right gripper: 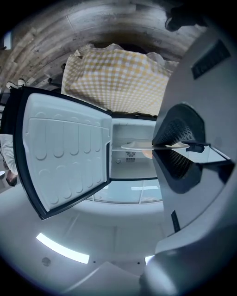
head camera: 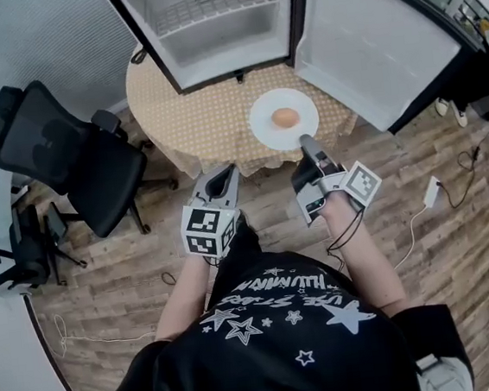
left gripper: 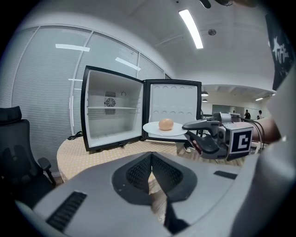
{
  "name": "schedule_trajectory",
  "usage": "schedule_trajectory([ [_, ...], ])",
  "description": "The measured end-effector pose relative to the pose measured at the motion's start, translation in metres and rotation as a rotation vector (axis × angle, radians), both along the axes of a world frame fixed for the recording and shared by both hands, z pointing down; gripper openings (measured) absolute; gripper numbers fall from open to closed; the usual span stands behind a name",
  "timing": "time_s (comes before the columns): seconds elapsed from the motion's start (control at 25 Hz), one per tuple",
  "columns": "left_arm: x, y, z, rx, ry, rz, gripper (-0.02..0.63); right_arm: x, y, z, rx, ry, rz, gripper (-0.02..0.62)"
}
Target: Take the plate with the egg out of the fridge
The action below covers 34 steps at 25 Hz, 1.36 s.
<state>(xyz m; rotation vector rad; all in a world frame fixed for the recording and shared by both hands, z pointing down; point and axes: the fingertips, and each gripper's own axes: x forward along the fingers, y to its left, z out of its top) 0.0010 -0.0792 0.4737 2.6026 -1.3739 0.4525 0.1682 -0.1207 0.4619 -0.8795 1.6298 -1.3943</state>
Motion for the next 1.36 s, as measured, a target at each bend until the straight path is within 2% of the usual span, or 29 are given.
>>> schedule_trajectory([
  [0.12, 0.01, 0.028, 0.002, 0.004, -0.004, -0.014, 0.008, 0.009, 0.025, 0.002, 0.0, -0.009, -0.019, 0.041],
  [0.24, 0.005, 0.027, 0.004, -0.016, 0.01, -0.042, 0.008, 0.006, 0.022, 0.005, -0.025, -0.004, -0.038, 0.041],
  [0.48, 0.009, 0.038, -0.002, -0.013, 0.025, -0.079, 0.008, 0.007, 0.033, 0.0, -0.01, 0.037, -0.091, 0.041],
  [0.76, 0.002, 0.04, -0.001, -0.028, 0.035, -0.133, 0.008, 0.0, 0.032, 0.005, -0.047, 0.001, -0.129, 0.04],
  [0.92, 0.005, 0.05, -0.002, -0.038, 0.031, -0.143, 0.009, 0.001, 0.042, 0.006, -0.072, -0.011, -0.138, 0.041],
  [1.12, 0.001, 0.037, -0.004, -0.038, 0.035, -0.161, 0.008, 0.0, 0.032, 0.014, -0.098, -0.001, -0.145, 0.041],
  [1.36, 0.002, 0.042, -0.022, -0.033, 0.043, -0.16, 0.008, 0.001, 0.04, 0.004, -0.112, 0.008, -0.141, 0.041],
])
